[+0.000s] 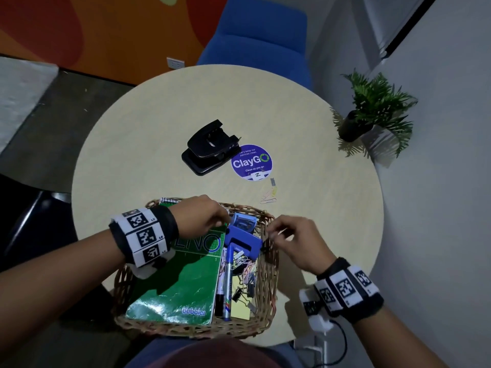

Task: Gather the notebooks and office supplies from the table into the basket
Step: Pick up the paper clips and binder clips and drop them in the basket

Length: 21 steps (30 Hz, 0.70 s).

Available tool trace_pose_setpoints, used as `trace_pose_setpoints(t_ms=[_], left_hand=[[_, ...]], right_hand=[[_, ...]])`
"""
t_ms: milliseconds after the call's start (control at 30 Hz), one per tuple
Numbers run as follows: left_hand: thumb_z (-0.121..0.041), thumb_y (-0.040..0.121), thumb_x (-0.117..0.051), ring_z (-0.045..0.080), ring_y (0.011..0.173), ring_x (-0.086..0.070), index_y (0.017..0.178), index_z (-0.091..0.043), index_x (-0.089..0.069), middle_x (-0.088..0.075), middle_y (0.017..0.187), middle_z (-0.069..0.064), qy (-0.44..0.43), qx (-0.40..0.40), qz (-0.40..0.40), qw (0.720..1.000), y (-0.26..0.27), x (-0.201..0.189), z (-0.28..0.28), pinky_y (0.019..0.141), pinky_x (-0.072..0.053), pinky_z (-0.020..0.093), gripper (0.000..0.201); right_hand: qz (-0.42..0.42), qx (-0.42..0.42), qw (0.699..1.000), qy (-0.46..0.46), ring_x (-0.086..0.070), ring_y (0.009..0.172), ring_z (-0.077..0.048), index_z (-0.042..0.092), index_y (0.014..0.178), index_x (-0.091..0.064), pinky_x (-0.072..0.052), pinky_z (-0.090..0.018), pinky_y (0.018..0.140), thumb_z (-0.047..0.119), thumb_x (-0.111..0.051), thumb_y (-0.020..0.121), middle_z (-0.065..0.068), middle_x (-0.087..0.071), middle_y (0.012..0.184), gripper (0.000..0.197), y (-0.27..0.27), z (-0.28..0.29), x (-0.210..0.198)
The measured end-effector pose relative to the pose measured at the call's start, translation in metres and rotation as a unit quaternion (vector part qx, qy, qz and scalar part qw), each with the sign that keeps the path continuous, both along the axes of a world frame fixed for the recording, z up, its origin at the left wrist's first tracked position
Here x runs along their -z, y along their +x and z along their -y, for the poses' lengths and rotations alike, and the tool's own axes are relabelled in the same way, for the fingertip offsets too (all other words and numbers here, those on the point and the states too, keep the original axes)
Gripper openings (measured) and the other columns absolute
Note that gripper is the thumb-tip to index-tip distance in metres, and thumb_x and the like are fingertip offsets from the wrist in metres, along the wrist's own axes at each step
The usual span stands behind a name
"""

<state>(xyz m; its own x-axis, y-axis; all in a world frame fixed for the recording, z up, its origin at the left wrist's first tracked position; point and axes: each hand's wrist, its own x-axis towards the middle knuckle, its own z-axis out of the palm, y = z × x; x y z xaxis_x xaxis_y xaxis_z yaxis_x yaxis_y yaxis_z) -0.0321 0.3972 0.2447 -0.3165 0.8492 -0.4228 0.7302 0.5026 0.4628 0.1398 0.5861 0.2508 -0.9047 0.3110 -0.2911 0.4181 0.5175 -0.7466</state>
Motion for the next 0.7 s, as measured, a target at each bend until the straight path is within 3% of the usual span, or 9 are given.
trace_pose_setpoints(t_ms=[100,200,267,333,433,500,567,700], left_hand=[[-0.026,0.093,-0.054,0.018,0.101,-0.064,0.116,-0.032,-0.065,-0.071,0.113,-0.004,-0.013,-0.020,-0.043,0.999,-0.014,-0.004,-0.004,0.085,-0.052,0.034,0.026],[-0.029,0.093,-0.053,0.017,0.101,-0.065,0.116,-0.031,-0.064,-0.070,0.113,-0.006,-0.003,-0.043,-0.089,0.995,-0.028,-0.012,-0.021,0.083,-0.052,0.034,0.026],[-0.031,0.093,-0.053,0.017,0.100,-0.066,0.118,-0.029,-0.064,-0.070,0.112,-0.007,0.008,-0.043,-0.111,0.993,-0.041,-0.017,-0.041,0.082,-0.052,0.033,0.027],[-0.030,0.094,-0.053,0.020,0.100,-0.065,0.118,-0.027,-0.063,-0.070,0.112,-0.003,0.010,-0.034,-0.131,0.991,-0.054,-0.021,-0.066,0.082,-0.051,0.033,0.027],[-0.025,0.094,-0.052,0.026,0.104,-0.063,0.118,-0.025,-0.064,-0.067,0.117,0.004,-0.016,-0.001,-0.152,0.988,-0.070,-0.018,-0.113,0.083,-0.050,0.034,0.027],[-0.023,0.091,-0.054,0.029,0.107,-0.062,0.116,-0.023,-0.066,-0.067,0.117,0.005,-0.058,0.026,-0.145,0.987,-0.073,-0.010,-0.144,0.085,-0.049,0.033,0.027],[-0.023,0.089,-0.056,0.031,0.105,-0.062,0.107,-0.016,-0.070,-0.068,0.110,0.008,-0.097,0.050,-0.125,0.986,-0.068,0.003,-0.170,0.084,-0.050,0.033,0.024],[-0.026,0.094,-0.050,0.032,0.090,-0.059,0.092,-0.005,-0.067,-0.060,0.089,0.014,-0.173,0.040,-0.109,0.978,-0.058,0.038,-0.200,0.083,-0.047,0.034,0.027]], right_hand=[[0.056,-0.106,0.990,-0.077,-0.063,0.073,0.000,0.015,0.094,-0.072,-0.052,-0.014,0.072,0.005,-0.064,0.085,0.002,-0.071,0.086,0.016,0.009,0.023,-0.006],[0.074,-0.138,0.987,-0.025,-0.066,0.078,-0.006,0.017,0.105,-0.071,-0.054,-0.018,0.075,0.015,-0.066,0.085,0.002,-0.073,0.096,0.021,0.007,0.027,-0.007],[0.043,-0.093,0.995,-0.006,-0.066,0.076,-0.004,0.020,0.103,-0.072,-0.053,-0.016,0.074,0.015,-0.066,0.085,0.005,-0.073,0.096,0.020,-0.004,0.012,-0.006],[0.006,-0.013,1.000,-0.009,-0.063,0.066,0.003,0.019,0.095,-0.072,-0.050,-0.010,0.066,0.010,-0.065,0.084,0.005,-0.072,0.086,0.016,-0.020,-0.009,-0.003],[-0.009,0.116,0.993,-0.002,-0.058,0.051,0.006,0.013,0.089,-0.072,-0.048,-0.012,0.057,0.003,-0.062,0.083,0.003,-0.066,0.073,0.015,-0.050,-0.051,0.019],[0.015,0.145,0.989,0.021,-0.064,0.062,-0.001,0.017,0.088,-0.072,-0.055,-0.023,0.067,0.006,-0.059,0.082,0.000,-0.069,0.077,0.018,-0.070,-0.073,0.041],[0.045,0.150,0.987,0.030,-0.069,0.073,-0.019,0.023,0.086,-0.071,-0.058,-0.035,0.072,0.010,-0.057,0.081,-0.005,-0.072,0.083,0.020,-0.085,-0.082,0.062],[0.087,0.151,0.982,0.074,-0.066,0.077,-0.027,0.020,0.084,-0.068,-0.057,-0.033,0.073,0.017,-0.066,0.075,-0.004,-0.071,0.082,0.009,-0.101,-0.080,0.085]])
